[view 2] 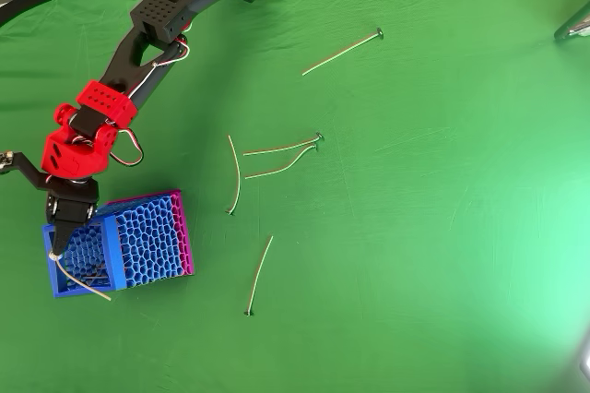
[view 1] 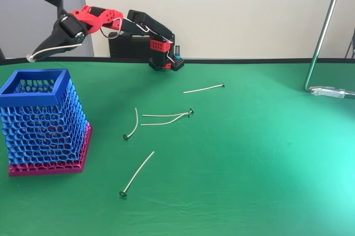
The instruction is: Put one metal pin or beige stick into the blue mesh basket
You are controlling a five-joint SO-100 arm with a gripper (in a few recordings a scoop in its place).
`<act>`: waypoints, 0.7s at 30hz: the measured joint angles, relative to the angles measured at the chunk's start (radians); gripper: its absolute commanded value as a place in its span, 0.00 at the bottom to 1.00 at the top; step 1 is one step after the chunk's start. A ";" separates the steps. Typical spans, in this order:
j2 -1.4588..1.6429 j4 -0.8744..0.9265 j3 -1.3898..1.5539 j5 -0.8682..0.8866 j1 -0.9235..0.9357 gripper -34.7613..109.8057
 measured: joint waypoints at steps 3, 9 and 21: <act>0.000 -0.005 0.000 0.005 0.000 0.39; 0.000 -0.040 0.005 0.012 0.005 0.41; 0.002 -0.046 0.034 0.017 0.008 0.24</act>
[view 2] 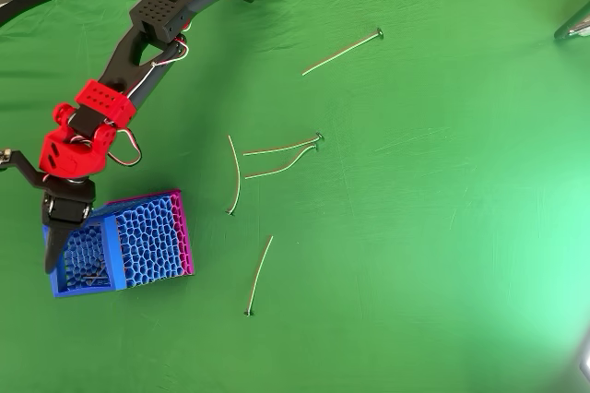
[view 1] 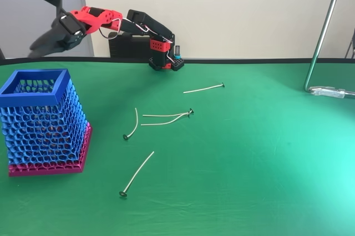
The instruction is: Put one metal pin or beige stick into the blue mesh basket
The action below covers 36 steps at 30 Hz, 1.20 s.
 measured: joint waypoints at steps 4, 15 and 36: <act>0.075 0.006 0.106 0.040 -0.006 0.24; 0.434 0.163 0.399 0.181 -0.104 0.24; 1.239 0.048 1.526 0.305 -0.396 0.24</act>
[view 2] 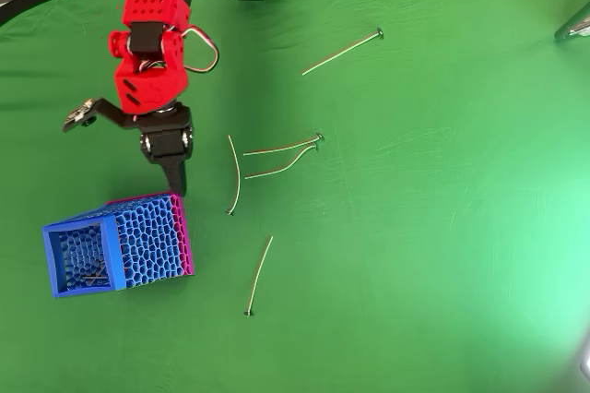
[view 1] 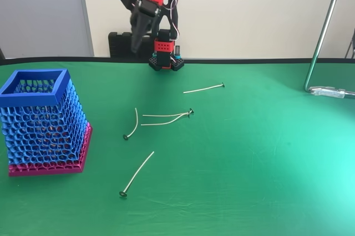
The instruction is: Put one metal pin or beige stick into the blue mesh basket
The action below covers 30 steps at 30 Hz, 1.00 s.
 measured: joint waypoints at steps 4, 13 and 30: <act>0.130 -0.087 0.241 0.017 -0.038 0.24; 0.353 -0.239 0.658 0.072 -0.072 0.24; 0.784 -0.353 1.198 0.118 -0.097 0.24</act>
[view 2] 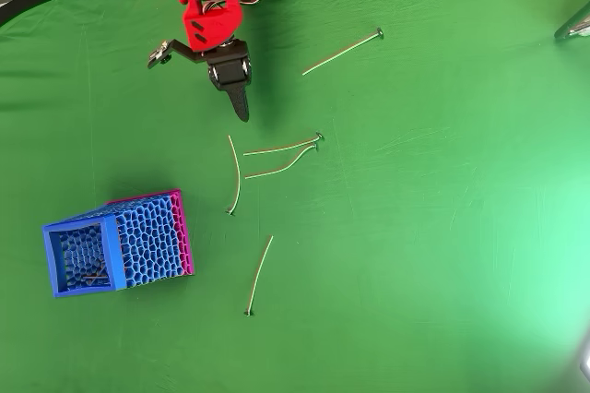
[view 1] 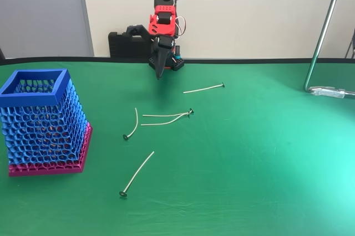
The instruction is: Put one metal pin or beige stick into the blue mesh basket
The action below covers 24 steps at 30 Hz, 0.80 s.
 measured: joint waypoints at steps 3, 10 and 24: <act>0.061 -0.006 0.078 -0.002 -0.002 0.24; 0.187 -0.006 0.216 -0.002 -0.002 0.24; 0.347 0.124 0.242 0.052 -0.003 0.24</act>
